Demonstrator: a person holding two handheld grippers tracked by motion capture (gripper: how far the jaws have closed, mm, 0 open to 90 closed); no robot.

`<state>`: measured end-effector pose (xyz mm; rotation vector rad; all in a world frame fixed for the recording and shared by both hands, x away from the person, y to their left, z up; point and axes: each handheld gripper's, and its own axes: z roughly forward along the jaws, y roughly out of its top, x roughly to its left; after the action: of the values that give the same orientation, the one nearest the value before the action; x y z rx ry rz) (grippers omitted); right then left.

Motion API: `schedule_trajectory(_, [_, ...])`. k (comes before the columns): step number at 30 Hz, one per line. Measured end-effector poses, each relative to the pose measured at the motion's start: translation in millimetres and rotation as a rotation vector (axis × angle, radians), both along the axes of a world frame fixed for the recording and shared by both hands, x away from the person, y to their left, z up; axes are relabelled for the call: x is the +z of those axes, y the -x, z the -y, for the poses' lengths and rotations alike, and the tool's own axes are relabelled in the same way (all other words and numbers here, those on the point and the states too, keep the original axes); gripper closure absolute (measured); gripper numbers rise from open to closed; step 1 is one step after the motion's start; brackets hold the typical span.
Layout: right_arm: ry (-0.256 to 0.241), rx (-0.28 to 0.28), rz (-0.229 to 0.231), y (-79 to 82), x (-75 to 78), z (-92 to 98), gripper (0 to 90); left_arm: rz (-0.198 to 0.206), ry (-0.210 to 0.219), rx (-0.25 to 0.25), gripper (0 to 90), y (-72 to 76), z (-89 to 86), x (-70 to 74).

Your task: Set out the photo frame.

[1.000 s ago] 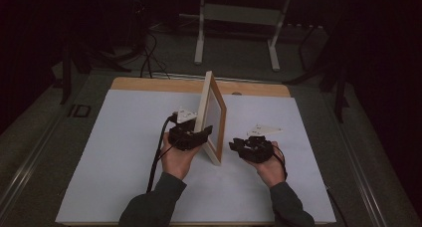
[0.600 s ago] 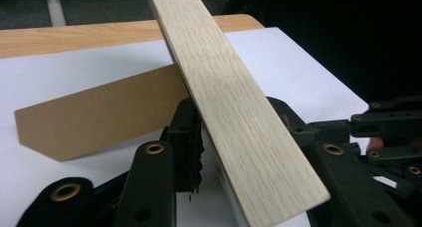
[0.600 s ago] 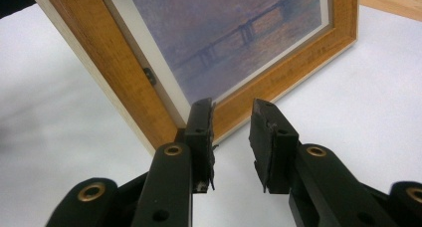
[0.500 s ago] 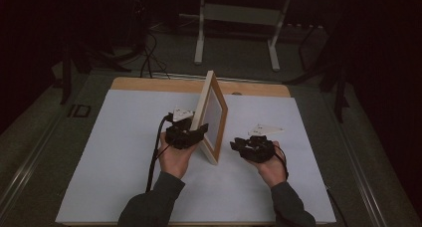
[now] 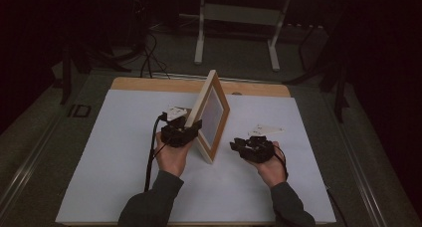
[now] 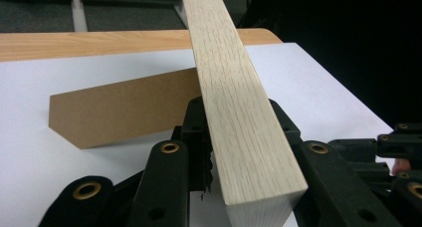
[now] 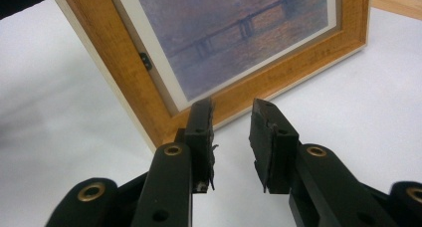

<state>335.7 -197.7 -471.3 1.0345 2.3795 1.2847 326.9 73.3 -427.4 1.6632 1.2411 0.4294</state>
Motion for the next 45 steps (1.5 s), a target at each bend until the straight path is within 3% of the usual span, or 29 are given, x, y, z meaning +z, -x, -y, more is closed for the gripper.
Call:
schedule_trajectory(15, [-0.003,-0.007,-0.001,0.6,-0.5,3.1,70.2,0.012,0.031,0.047,73.6,-4.6,-7.5,-2.4])
schedule_trajectory(23, [-0.007,-0.013,0.002,0.7,0.4,5.1,70.2,0.000,0.047,0.018,73.8,-7.9,-13.8,-2.8])
schedule_trajectory(27, [-0.008,-0.015,0.002,0.4,1.1,5.0,70.2,-0.026,0.090,-0.005,74.1,-11.3,-19.9,-3.3])
schedule_trajectory(36, [-0.007,-0.013,0.002,0.0,1.6,3.6,69.9,-0.046,0.126,-0.041,74.6,-14.4,-28.6,-3.9])
schedule_trajectory(45, [-0.011,-0.024,0.009,-1.1,3.0,4.8,66.5,-0.060,0.131,-0.078,74.8,-16.6,-36.6,-3.2])
